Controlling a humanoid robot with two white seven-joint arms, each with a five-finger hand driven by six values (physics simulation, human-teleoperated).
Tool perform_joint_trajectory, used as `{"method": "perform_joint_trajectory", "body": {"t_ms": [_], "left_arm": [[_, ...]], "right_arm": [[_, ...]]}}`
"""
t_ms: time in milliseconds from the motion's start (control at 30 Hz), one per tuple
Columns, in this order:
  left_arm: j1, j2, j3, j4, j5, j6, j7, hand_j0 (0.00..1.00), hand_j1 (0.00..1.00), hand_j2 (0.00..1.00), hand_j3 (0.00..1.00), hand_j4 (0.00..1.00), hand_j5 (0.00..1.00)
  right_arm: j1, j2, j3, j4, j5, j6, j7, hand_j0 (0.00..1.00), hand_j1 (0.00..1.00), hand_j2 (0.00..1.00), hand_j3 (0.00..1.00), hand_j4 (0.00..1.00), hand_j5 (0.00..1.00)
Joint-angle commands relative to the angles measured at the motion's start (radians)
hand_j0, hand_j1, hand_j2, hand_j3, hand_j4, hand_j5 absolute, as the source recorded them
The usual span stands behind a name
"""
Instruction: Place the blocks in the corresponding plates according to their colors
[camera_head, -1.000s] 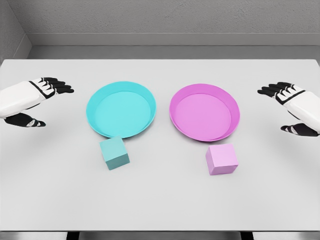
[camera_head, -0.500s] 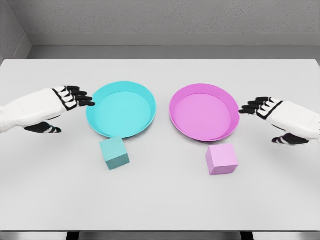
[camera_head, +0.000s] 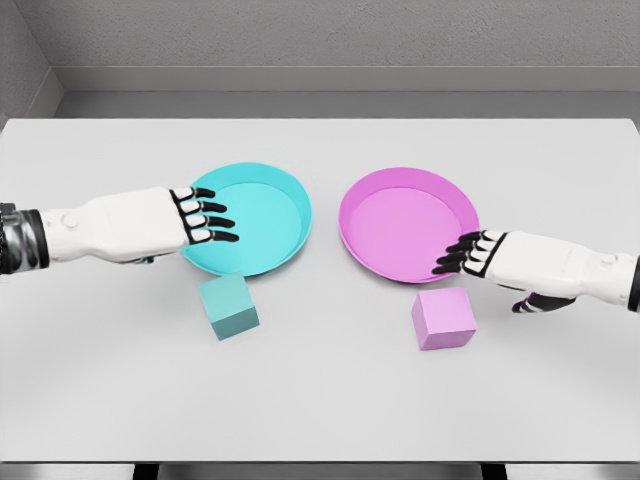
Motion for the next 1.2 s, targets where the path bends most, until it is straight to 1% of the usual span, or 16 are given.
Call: {"method": "perform_joint_trajectory", "body": {"t_ms": [0,67,133,267,367,433,467,633,700,933,1000,1167], "left_arm": [[-0.003,-0.006,-0.068,-0.009,-0.006,0.001,-0.008,1.00,1.00,1.00,1.00,1.00,1.00],[-0.038,-0.037,-0.126,-0.009,-0.006,0.001,-0.008,1.00,1.00,1.00,1.00,1.00,1.00],[-0.048,-0.054,-0.154,-0.007,-0.006,0.001,-0.008,1.00,1.00,1.00,1.00,1.00,1.00],[-0.049,-0.052,-0.186,-0.006,-0.006,0.001,-0.008,1.00,1.00,1.00,1.00,1.00,1.00],[-0.048,-0.052,-0.190,-0.004,-0.007,0.001,-0.008,1.00,1.00,1.00,1.00,1.00,1.00],[-0.048,-0.052,-0.192,-0.001,-0.007,0.001,-0.008,1.00,1.00,1.00,1.00,1.00,1.00],[-0.049,-0.054,-0.207,0.002,-0.009,0.001,-0.008,1.00,1.00,1.00,1.00,1.00,1.00],[-0.051,-0.084,-0.210,0.009,-0.027,0.001,-0.008,1.00,1.00,1.00,1.00,1.00,1.00],[-0.052,-0.087,-0.218,0.016,-0.032,0.001,-0.008,1.00,1.00,1.00,1.00,1.00,1.00],[-0.052,-0.100,-0.229,0.035,-0.047,0.001,-0.008,1.00,1.00,1.00,1.00,1.00,1.00],[-0.074,-0.111,-0.259,0.040,-0.052,0.001,-0.008,1.00,1.00,1.00,1.00,1.00,1.00],[-0.077,-0.126,-0.264,0.046,-0.050,0.001,-0.008,1.00,1.00,1.00,1.00,1.00,1.00]], "right_arm": [[-0.002,0.008,0.001,-0.001,-0.004,-0.031,0.068,1.00,1.00,1.00,1.00,1.00,1.00],[-0.021,0.016,0.003,-0.001,-0.001,-0.031,0.097,1.00,1.00,1.00,1.00,1.00,1.00],[-0.037,0.021,0.003,-0.001,0.000,-0.031,0.111,1.00,1.00,1.00,1.00,1.00,1.00],[-0.071,0.033,0.004,-0.001,0.000,-0.031,0.151,1.00,1.00,1.00,1.00,1.00,1.00],[-0.100,0.051,0.009,-0.001,0.000,-0.031,0.178,1.00,1.00,1.00,1.00,1.00,1.00],[-0.159,0.079,0.082,0.001,0.000,-0.031,0.218,1.00,1.00,1.00,1.00,1.00,1.00],[-0.175,0.087,0.110,-0.001,0.000,-0.031,0.232,1.00,1.00,1.00,1.00,1.00,1.00],[-0.184,0.090,0.112,-0.001,0.000,-0.031,0.240,1.00,1.00,1.00,1.00,1.00,1.00],[-0.196,0.093,0.112,-0.001,0.000,-0.031,0.240,1.00,1.00,1.00,1.00,1.00,1.00],[-0.196,0.096,0.113,-0.001,0.000,-0.031,0.240,1.00,1.00,1.00,1.00,1.00,1.00],[-0.198,0.097,0.136,-0.001,0.000,-0.031,0.240,1.00,1.00,1.00,1.00,1.00,1.00],[-0.196,0.116,0.181,0.001,0.002,-0.031,0.240,1.00,1.00,1.00,1.00,1.00,1.00]]}}
